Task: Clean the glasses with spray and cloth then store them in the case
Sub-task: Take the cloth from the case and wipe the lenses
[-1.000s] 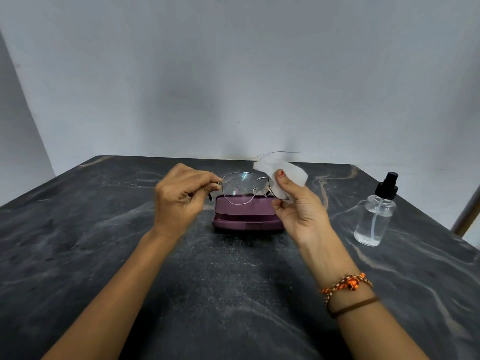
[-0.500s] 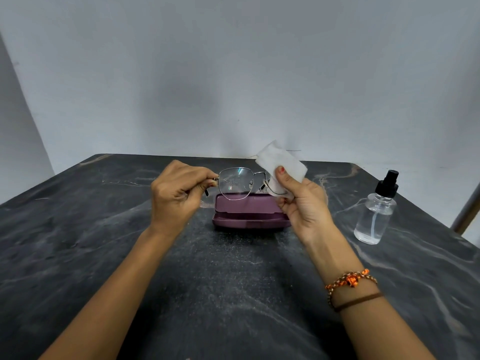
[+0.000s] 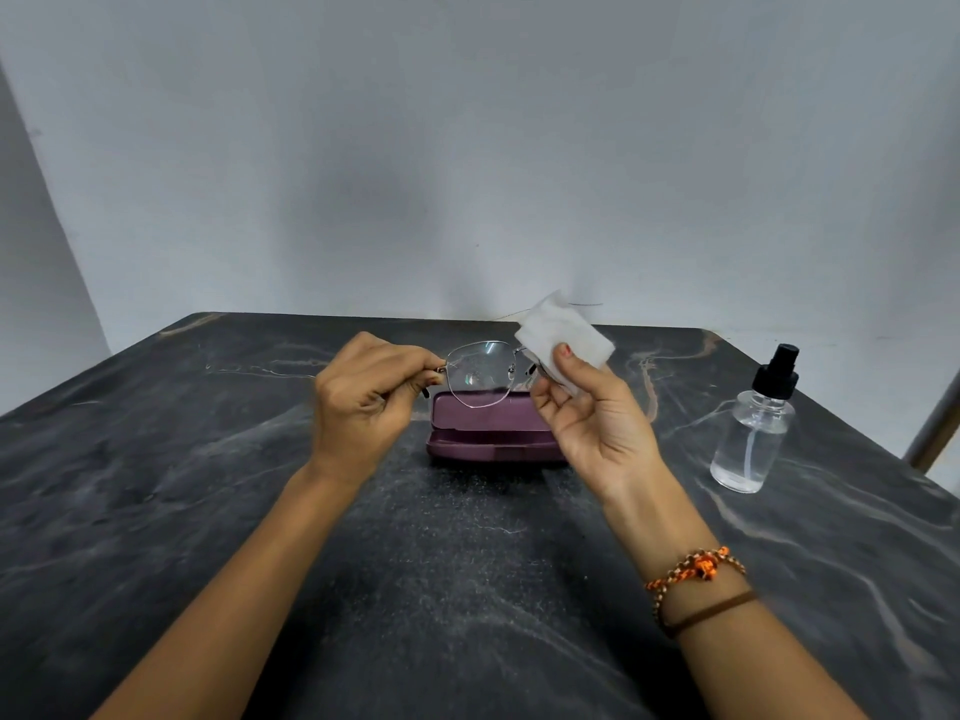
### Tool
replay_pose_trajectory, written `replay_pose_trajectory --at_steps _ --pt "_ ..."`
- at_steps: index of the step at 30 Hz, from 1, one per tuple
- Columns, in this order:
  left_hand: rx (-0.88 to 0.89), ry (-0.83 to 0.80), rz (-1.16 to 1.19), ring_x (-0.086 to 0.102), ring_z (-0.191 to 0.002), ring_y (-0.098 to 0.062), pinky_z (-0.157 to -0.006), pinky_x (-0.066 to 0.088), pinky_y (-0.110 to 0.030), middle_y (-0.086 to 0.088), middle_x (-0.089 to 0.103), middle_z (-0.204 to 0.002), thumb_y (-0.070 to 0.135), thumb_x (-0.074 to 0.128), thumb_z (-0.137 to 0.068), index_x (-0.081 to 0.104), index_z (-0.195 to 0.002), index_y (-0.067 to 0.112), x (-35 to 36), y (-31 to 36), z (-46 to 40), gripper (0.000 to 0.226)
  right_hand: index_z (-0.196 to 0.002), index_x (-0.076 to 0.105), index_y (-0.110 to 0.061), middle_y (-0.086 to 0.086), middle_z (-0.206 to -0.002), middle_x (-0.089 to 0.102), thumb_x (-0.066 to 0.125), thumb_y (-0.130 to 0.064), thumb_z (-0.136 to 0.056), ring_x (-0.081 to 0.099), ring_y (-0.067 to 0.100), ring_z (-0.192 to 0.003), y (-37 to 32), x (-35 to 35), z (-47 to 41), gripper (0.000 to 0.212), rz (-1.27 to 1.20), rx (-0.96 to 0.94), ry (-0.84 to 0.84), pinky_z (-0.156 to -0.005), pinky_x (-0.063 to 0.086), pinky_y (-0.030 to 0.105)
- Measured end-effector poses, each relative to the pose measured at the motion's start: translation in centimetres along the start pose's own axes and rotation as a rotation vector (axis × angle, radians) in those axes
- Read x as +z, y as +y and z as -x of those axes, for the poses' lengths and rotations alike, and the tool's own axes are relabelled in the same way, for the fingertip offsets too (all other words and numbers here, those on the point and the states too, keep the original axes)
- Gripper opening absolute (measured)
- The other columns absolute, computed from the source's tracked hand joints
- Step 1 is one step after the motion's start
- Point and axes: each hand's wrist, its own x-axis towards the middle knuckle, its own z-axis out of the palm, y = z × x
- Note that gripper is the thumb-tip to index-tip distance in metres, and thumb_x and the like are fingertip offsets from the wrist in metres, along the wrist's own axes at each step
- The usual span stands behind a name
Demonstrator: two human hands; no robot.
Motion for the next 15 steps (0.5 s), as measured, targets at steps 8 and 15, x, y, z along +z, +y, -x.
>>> replay_pose_trajectory --at_steps 8,15 --pt "0.022 0.001 0.008 0.053 -0.068 -0.007 -0.063 0.045 -0.026 0.003 0.063 -0.073 0.002 0.068 -0.074 0.070 -0.072 -0.002 -0.1 0.2 -0.2 0.005 -0.085 0.063 -0.014 -0.007 -0.063 0.072 0.062 -0.001 -0.074 0.066 0.002 -0.057 -0.9 -0.3 -0.1 0.018 0.281 -0.076 0.006 -0.051 0.050 0.012" --pt "0.016 -0.014 0.016 0.050 -0.070 0.000 -0.066 0.042 -0.020 0.004 0.062 -0.075 0.006 0.064 -0.075 0.070 -0.071 -0.002 0.0 0.3 -0.2 0.011 -0.079 0.065 -0.015 -0.007 -0.060 0.072 0.071 -0.012 -0.053 0.064 0.000 -0.053 -1.2 -0.4 -0.1 0.027 0.337 -0.067 0.081 -0.043 0.043 0.011"
